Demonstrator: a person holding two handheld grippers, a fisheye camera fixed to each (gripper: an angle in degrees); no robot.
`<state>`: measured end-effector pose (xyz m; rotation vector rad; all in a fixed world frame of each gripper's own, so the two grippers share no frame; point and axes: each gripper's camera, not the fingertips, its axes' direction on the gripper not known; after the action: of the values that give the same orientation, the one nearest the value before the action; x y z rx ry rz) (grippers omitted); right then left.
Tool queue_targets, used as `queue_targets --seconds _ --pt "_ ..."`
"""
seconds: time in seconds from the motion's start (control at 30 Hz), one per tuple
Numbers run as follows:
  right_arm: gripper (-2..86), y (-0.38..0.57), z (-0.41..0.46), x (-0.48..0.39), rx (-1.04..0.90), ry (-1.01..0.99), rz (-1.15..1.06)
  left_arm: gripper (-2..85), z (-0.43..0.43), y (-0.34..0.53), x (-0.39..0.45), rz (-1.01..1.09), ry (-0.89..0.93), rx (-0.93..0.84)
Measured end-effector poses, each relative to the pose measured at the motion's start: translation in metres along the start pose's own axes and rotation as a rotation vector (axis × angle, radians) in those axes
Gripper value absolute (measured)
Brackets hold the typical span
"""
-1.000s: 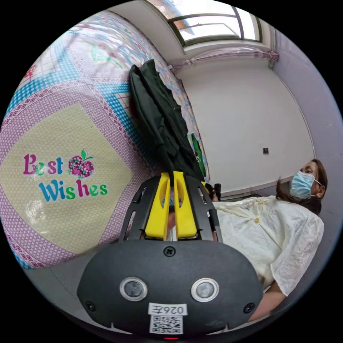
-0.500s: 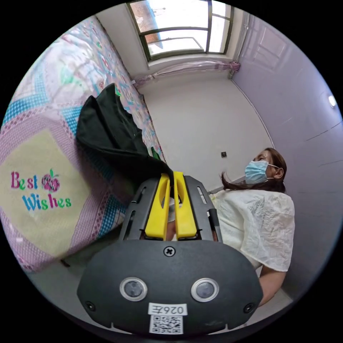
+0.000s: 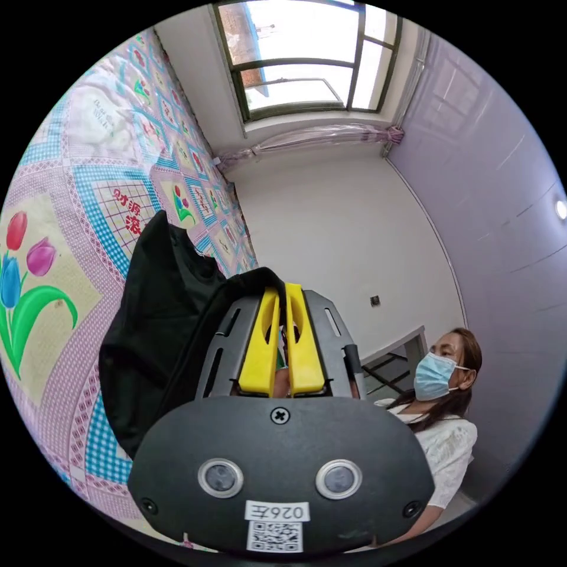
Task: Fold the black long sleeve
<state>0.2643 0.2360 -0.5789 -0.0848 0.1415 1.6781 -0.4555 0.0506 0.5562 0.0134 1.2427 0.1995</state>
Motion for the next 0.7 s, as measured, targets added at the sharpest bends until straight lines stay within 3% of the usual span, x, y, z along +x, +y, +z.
queue_targets --seconds 0.23,0.43,0.6,0.7 --pt "-1.1 -0.102 0.057 0.111 -0.037 0.102 0.200 -0.5 0.043 -0.079 -0.076 -0.149 -0.043 0.045" --pt "3.8 -0.125 0.081 0.181 -0.059 0.166 0.275 3.6 0.074 -0.113 -0.132 -0.291 -0.146 0.050" --pt "5.1 -0.110 0.058 0.169 0.006 0.151 0.142 0.2 0.056 -0.112 -0.127 -0.233 0.054 0.185" --pt "3.6 -0.078 0.070 0.122 -0.056 0.343 -0.070 -0.7 0.065 -0.104 -0.088 -0.091 -0.097 0.122"
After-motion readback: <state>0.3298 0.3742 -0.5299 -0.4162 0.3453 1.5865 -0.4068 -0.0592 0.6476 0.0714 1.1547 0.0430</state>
